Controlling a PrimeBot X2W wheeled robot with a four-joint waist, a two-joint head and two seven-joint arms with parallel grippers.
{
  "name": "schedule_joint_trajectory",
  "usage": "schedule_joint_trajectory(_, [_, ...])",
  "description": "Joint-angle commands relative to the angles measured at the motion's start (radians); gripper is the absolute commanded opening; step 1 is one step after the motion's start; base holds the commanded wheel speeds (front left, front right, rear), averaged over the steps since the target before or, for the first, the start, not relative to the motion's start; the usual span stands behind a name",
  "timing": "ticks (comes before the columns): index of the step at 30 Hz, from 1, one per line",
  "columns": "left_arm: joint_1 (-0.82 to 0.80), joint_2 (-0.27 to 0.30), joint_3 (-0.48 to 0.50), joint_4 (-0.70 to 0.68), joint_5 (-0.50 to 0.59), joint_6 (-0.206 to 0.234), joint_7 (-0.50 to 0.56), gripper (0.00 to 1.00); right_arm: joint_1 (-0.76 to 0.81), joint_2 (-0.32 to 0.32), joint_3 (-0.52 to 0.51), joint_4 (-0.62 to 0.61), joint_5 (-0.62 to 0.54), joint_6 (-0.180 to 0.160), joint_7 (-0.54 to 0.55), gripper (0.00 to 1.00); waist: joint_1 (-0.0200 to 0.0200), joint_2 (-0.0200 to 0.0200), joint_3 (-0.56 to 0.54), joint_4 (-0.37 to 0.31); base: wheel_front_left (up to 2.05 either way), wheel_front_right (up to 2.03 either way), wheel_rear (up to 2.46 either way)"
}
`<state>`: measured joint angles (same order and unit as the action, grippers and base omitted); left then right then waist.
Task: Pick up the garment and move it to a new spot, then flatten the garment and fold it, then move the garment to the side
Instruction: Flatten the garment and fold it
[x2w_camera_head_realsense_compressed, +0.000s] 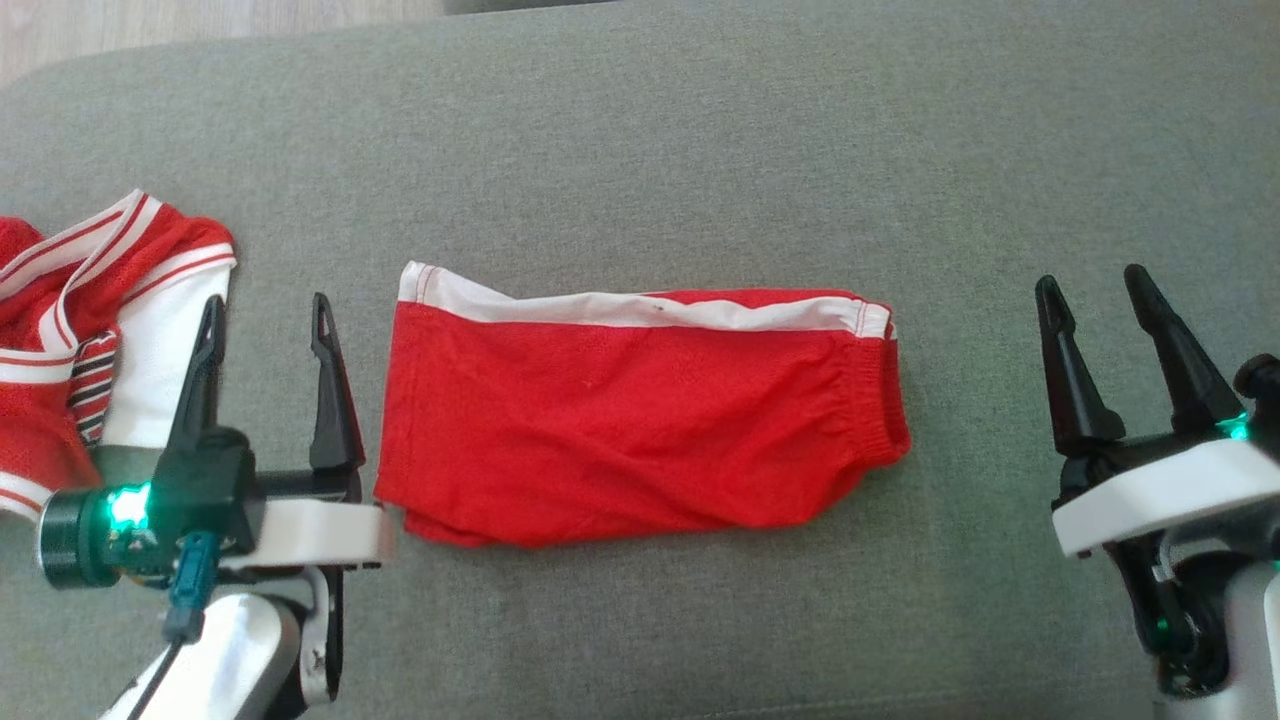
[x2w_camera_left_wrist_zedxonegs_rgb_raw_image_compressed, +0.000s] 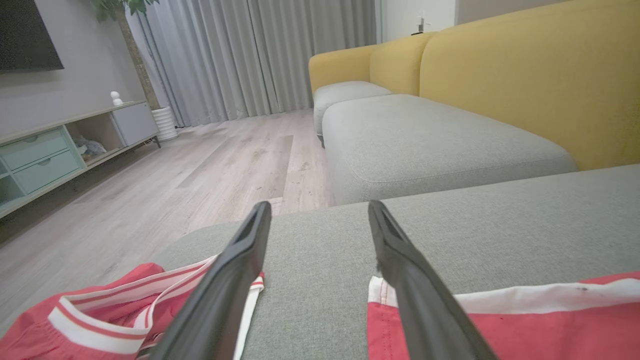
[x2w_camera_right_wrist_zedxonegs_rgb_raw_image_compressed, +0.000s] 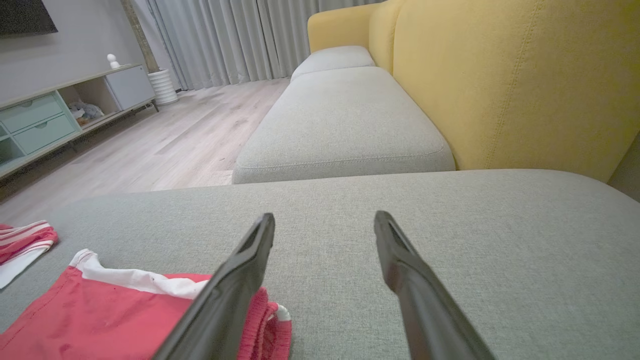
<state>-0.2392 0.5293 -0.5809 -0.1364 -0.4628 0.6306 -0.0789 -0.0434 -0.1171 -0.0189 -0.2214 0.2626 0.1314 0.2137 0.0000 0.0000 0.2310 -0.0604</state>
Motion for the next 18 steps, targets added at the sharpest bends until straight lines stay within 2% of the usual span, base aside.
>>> schedule_joint_trajectory(1, [-0.028,0.03,0.044,-0.03,-0.004,0.004,0.004,1.0,0.005,-0.007,0.014,-0.042,-0.008,-0.001,0.005,1.0,0.0,0.0,-0.001,0.0,0.0,0.0,0.0])
schedule_joint_trajectory(9, [-0.033,0.018,0.039,-0.024,-0.012,-0.003,-0.006,1.0,0.014,-0.014,0.016,-0.057,-0.014,-0.001,0.029,1.0,0.0,0.0,0.005,0.021,0.0,0.0,0.0])
schedule_joint_trajectory(13, [-0.048,-0.004,0.024,-0.017,-0.008,-0.012,-0.022,1.0,0.018,-0.032,0.074,-0.026,0.008,-0.001,0.063,1.0,0.0,0.0,0.017,0.057,0.0,0.0,0.0])
schedule_joint_trajectory(18, [-0.073,-0.036,0.01,-0.002,-0.004,-0.025,-0.05,1.0,0.009,-0.052,0.157,0.075,0.039,-0.001,0.089,1.0,0.0,0.0,0.034,0.101,0.0,0.0,0.0])
